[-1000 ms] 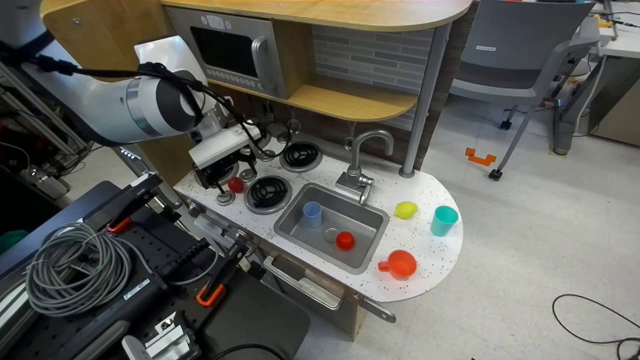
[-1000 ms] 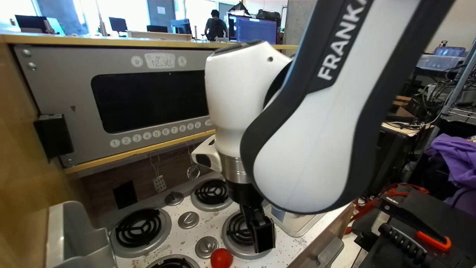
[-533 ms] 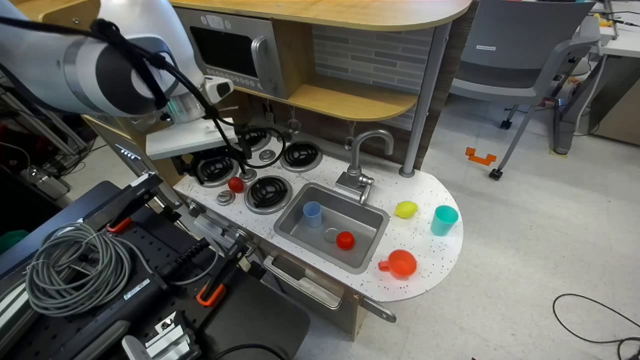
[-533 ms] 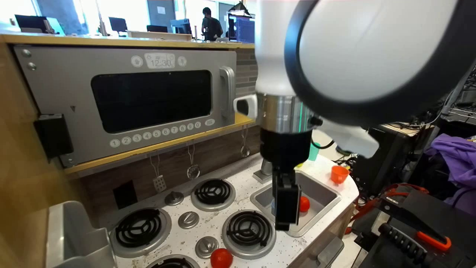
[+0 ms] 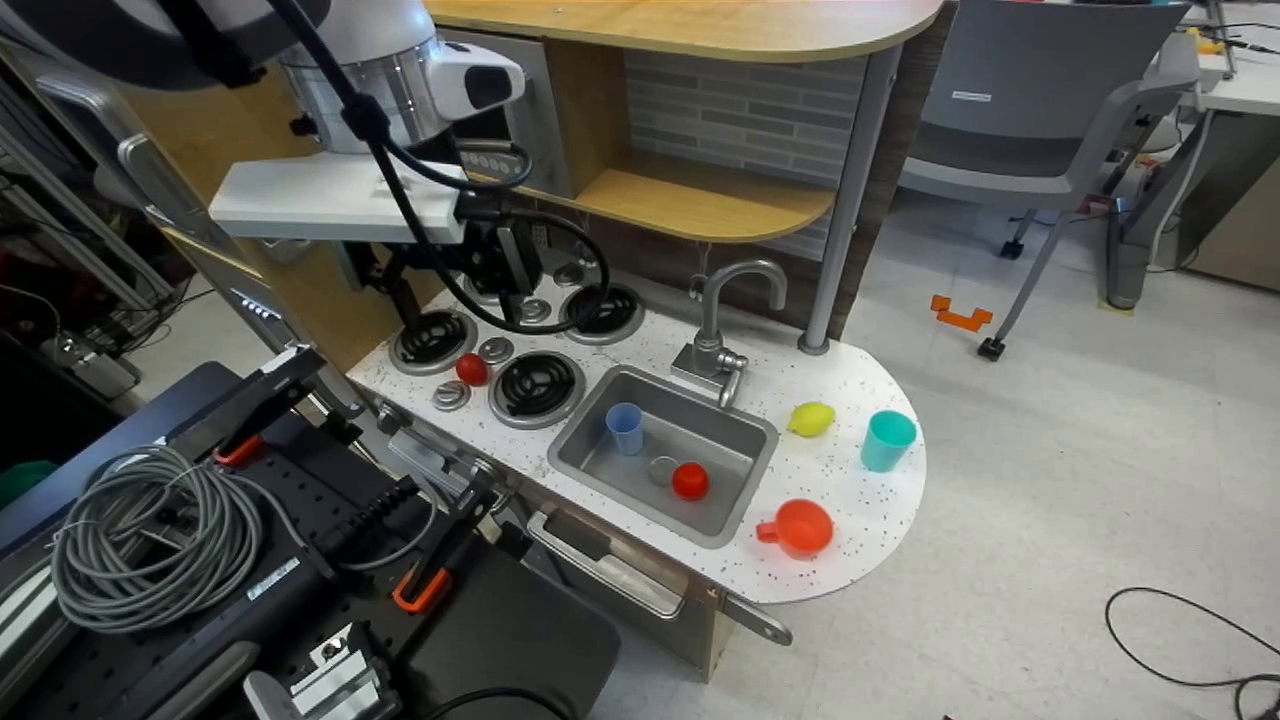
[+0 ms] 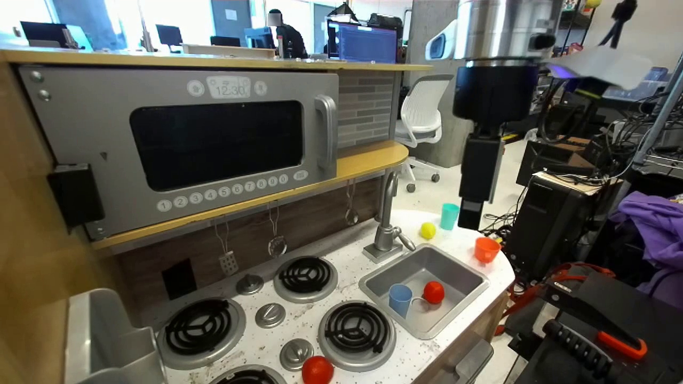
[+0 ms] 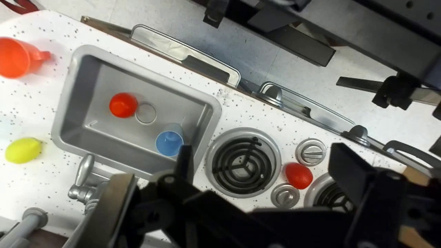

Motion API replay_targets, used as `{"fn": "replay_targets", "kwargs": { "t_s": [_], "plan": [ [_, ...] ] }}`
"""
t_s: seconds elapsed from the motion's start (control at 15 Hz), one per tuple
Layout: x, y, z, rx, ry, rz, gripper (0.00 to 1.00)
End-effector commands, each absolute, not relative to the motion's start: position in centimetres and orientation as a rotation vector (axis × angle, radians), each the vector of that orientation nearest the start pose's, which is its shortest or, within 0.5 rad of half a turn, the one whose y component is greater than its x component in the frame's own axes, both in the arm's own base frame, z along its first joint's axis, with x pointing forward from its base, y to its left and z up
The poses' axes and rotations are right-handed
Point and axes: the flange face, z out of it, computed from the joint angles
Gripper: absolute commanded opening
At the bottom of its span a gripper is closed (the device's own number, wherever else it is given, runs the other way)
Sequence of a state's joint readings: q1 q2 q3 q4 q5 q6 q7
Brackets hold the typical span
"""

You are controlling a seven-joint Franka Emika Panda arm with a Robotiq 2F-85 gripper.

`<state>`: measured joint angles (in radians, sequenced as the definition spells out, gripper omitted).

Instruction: Remove the orange object from the stove plate.

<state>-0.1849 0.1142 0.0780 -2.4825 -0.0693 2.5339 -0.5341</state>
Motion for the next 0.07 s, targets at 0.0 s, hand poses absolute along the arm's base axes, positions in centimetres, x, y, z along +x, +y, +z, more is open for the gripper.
{"fn": "replay_targets", "kwargs": {
  "t_s": [0.0],
  "plan": [
    [46.42, -4.77, 23.98, -3.057, -0.748, 0.112, 1.00]
  ]
}}
